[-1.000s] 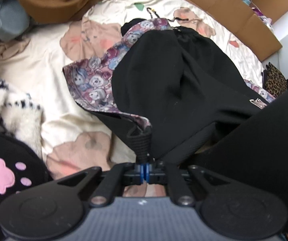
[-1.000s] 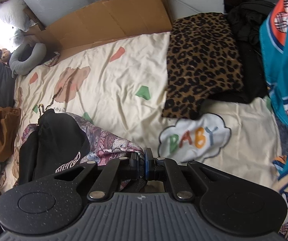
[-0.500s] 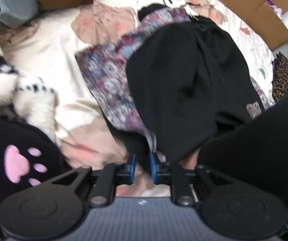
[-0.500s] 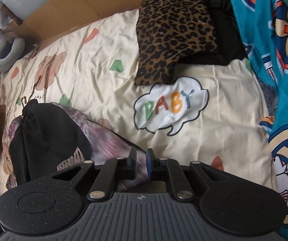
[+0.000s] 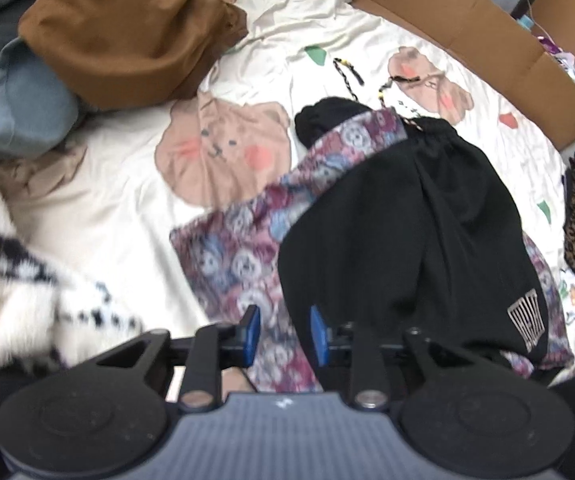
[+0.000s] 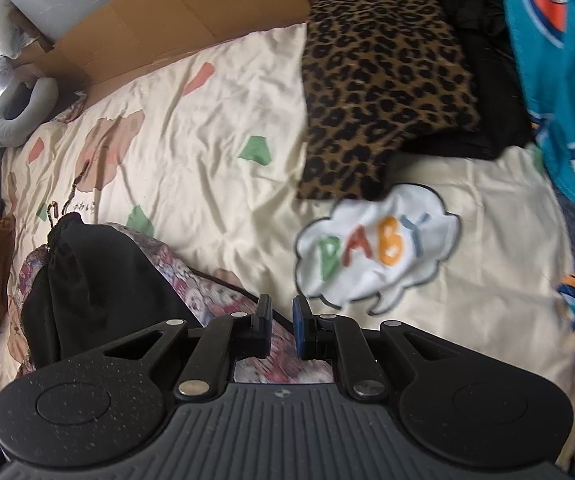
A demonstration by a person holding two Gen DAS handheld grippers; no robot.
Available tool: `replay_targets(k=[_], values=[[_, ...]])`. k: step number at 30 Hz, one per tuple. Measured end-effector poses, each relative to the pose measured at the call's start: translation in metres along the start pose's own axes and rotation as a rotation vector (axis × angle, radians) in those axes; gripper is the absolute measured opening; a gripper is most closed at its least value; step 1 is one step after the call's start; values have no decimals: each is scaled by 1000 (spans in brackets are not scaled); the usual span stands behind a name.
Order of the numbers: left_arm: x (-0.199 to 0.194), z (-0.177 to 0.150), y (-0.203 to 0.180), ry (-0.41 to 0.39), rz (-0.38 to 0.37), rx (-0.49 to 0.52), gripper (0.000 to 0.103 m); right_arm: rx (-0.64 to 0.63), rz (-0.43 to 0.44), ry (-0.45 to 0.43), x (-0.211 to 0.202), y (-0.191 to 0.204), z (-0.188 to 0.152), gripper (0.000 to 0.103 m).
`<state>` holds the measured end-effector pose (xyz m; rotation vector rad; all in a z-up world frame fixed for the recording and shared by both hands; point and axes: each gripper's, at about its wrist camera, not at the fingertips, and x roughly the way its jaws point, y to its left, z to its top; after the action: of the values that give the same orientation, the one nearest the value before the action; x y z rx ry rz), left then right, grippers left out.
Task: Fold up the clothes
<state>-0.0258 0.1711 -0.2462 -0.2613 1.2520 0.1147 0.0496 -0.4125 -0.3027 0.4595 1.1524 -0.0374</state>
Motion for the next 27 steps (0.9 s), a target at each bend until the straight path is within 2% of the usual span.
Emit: replay_targets(k=[14, 27], values=[[53, 75, -18, -59, 4, 50, 36, -58, 67, 17, 74, 54, 33, 11], [85, 120, -44, -122, -10, 92, 46, -137, 93, 14, 111, 90, 48, 11]])
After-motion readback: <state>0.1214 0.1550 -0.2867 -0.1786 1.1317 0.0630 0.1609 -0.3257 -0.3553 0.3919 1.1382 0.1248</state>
